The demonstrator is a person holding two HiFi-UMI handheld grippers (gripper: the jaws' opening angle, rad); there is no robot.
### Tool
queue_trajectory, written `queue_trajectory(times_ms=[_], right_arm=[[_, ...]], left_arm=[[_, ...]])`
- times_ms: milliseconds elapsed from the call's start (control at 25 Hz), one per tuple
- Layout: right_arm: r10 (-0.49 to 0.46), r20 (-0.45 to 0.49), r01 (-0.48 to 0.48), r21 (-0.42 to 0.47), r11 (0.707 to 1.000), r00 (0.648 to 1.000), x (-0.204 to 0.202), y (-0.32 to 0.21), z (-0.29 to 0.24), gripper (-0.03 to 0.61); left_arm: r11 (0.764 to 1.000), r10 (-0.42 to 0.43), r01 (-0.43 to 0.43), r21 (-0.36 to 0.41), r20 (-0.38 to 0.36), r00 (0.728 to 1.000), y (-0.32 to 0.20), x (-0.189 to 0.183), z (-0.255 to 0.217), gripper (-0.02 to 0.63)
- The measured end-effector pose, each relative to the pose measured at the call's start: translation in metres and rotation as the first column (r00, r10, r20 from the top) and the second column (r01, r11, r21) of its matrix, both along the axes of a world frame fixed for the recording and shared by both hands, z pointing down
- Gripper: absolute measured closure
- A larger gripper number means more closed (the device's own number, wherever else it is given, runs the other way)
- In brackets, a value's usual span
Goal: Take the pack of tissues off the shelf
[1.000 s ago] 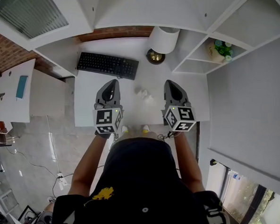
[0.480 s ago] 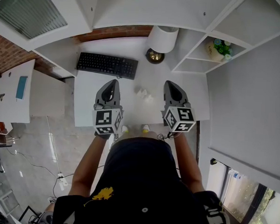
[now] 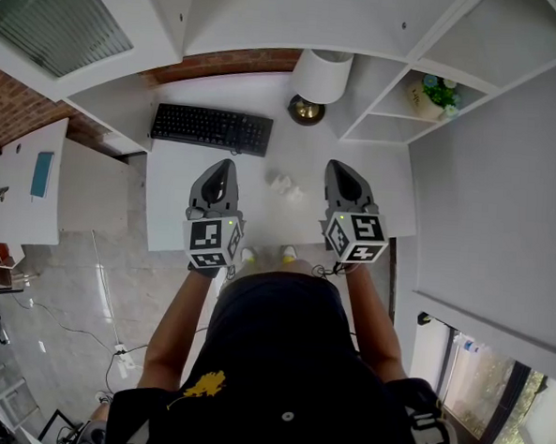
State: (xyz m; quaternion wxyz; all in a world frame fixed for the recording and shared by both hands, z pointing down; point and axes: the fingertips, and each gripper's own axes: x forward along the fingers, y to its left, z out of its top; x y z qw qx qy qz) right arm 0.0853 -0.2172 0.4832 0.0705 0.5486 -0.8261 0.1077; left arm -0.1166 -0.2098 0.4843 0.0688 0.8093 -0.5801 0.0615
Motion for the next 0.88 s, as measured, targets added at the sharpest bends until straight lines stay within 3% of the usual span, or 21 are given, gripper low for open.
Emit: queue_trajectory(times_ms=[880], right_arm=[[-0.002, -0.005, 0.002, -0.004, 1.0, 1.0, -0.005, 0.011, 0.002, 0.574]], left_arm=[[1.0, 0.001, -0.001, -0.024, 0.001, 1.0, 0.013, -0.005, 0.01, 0.597]])
